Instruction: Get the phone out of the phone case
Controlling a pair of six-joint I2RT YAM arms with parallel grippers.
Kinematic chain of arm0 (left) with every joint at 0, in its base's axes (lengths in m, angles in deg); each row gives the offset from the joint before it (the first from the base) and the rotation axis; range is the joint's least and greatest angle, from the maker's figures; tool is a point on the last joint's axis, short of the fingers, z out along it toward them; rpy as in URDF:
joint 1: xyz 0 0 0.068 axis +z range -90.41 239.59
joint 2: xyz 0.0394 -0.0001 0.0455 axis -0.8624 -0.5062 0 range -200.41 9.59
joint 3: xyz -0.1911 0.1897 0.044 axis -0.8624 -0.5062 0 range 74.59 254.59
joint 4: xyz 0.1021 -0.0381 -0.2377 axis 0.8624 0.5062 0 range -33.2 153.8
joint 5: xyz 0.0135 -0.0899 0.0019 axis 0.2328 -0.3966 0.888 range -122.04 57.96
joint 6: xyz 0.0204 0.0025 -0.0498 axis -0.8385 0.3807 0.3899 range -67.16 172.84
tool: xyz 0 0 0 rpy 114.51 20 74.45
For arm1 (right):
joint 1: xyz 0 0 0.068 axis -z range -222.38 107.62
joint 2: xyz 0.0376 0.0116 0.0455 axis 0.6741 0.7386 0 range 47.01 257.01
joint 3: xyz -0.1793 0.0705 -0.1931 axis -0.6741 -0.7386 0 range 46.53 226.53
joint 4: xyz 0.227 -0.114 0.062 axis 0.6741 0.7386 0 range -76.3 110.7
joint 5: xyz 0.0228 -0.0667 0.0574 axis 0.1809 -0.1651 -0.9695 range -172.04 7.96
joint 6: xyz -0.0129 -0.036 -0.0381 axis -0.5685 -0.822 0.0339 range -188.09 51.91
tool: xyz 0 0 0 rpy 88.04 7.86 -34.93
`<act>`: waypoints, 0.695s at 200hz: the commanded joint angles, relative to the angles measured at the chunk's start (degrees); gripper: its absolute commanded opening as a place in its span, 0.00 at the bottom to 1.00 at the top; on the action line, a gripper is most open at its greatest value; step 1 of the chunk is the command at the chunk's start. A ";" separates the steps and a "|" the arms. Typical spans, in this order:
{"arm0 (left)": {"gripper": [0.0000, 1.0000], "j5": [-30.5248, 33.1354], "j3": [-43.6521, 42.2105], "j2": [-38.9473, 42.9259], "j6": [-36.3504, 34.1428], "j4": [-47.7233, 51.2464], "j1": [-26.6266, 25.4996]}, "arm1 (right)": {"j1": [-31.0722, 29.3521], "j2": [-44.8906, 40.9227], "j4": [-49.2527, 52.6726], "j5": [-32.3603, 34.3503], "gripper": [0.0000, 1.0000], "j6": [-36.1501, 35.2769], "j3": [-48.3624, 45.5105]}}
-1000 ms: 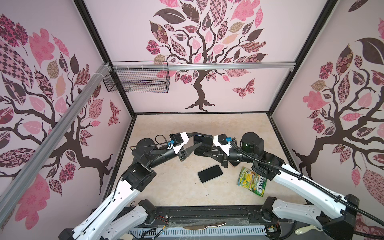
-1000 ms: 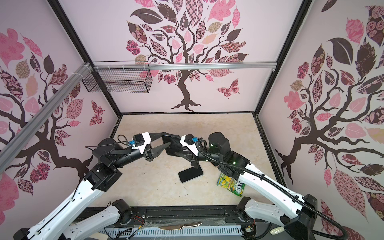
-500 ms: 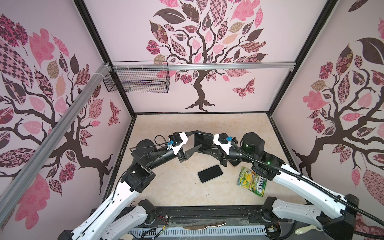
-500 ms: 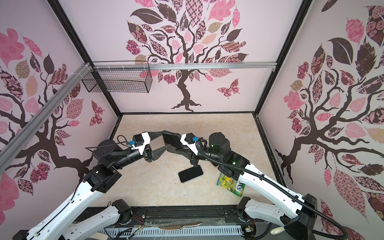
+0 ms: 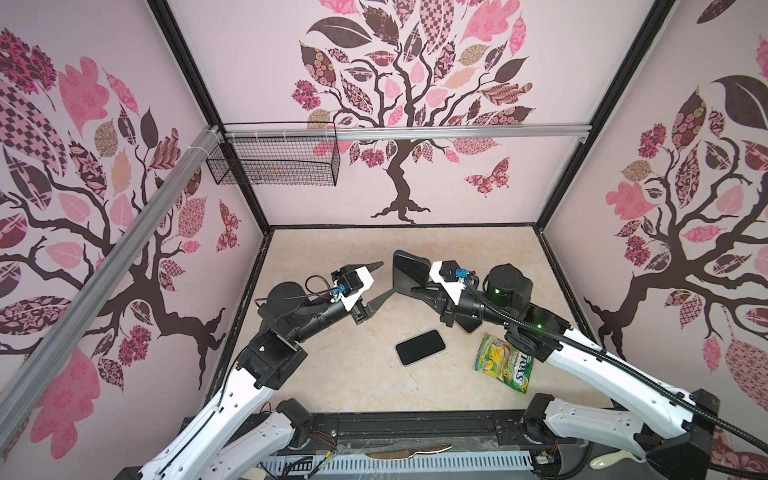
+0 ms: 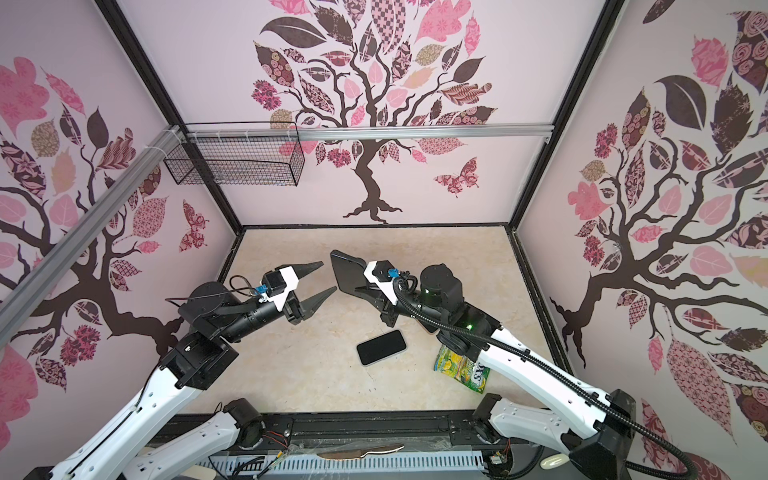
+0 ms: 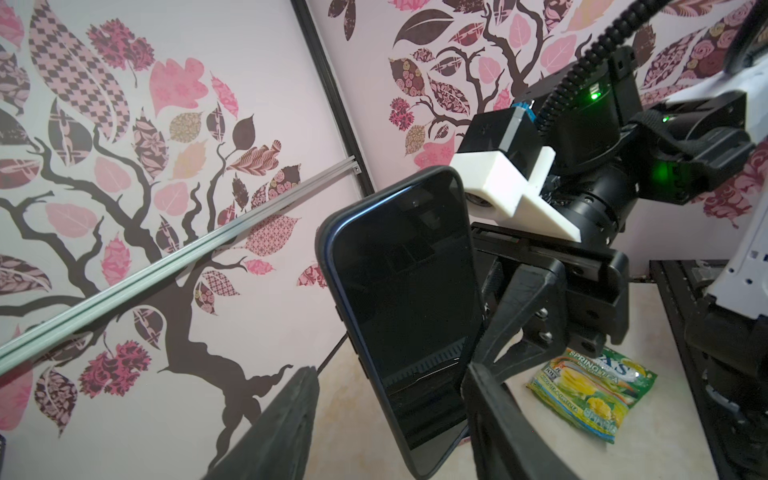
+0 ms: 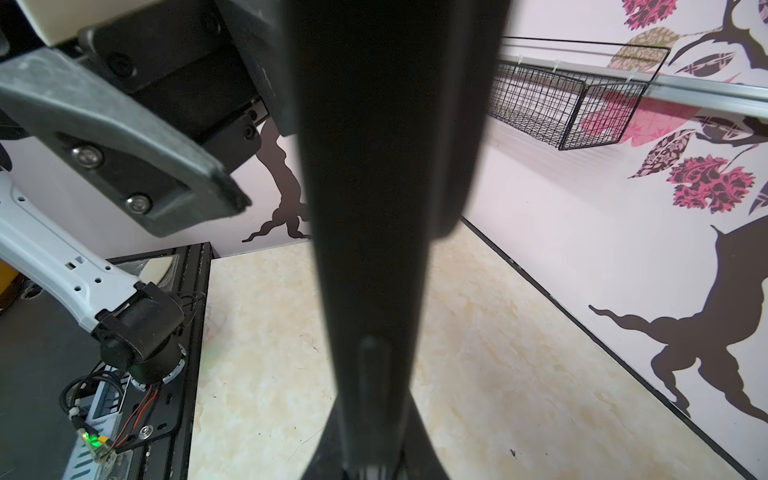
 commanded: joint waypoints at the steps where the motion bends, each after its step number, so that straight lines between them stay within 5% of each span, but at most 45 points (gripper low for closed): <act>1: 0.54 -1.53 1.07 0.28 -0.01 -1.38 0.14 | -0.19 -0.69 -0.88 -1.67 0.00 -0.22 2.62; 139: 0.44 -2.23 0.58 -0.77 1.53 -3.14 0.19 | -0.19 1.32 1.92 -5.31 0.00 -0.54 4.23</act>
